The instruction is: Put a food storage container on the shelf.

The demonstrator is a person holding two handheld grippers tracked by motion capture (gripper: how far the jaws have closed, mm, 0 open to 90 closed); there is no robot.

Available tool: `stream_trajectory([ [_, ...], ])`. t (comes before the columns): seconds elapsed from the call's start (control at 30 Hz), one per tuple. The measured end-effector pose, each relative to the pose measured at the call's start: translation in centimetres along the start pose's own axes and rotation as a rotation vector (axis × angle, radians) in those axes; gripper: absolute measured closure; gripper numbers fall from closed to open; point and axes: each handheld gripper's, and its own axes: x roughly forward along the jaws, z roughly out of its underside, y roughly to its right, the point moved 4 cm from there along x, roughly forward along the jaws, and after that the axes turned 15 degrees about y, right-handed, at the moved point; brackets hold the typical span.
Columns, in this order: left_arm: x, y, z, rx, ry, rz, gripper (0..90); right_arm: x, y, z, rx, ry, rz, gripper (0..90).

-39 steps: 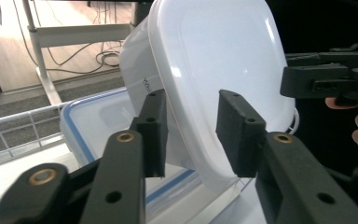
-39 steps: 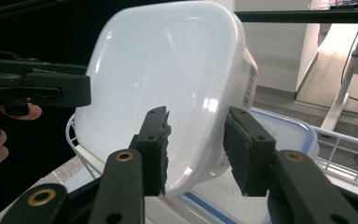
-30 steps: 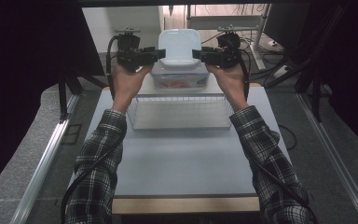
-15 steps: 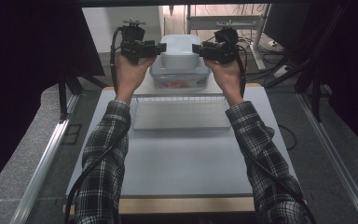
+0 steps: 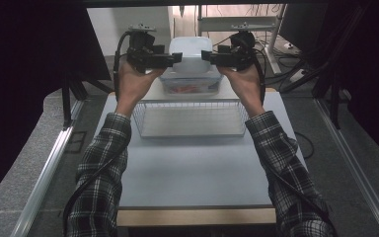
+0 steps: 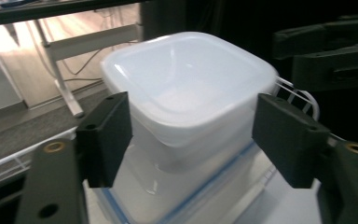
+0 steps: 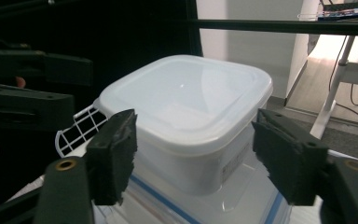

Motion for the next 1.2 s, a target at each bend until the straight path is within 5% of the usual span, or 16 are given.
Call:
stream_trajectory([
  [0.43, -1.6, 1.9, 2.6, -0.013, -0.021, 0.097, 3.0, -1.7, -1.1, 2.6, -0.037, -0.036, -0.071, 16.1],
  [0.83, -3.0, 3.6, 5.5, 0.099, -0.025, 0.142, 4.2, -3.6, -1.5, 4.9, -0.042, -0.049, -0.112, 9.9],
  [1.2, -4.4, 4.9, 8.6, 0.054, -0.029, 0.205, 1.6, -5.3, -2.1, 7.5, -0.072, -0.087, -0.139, 4.4],
])
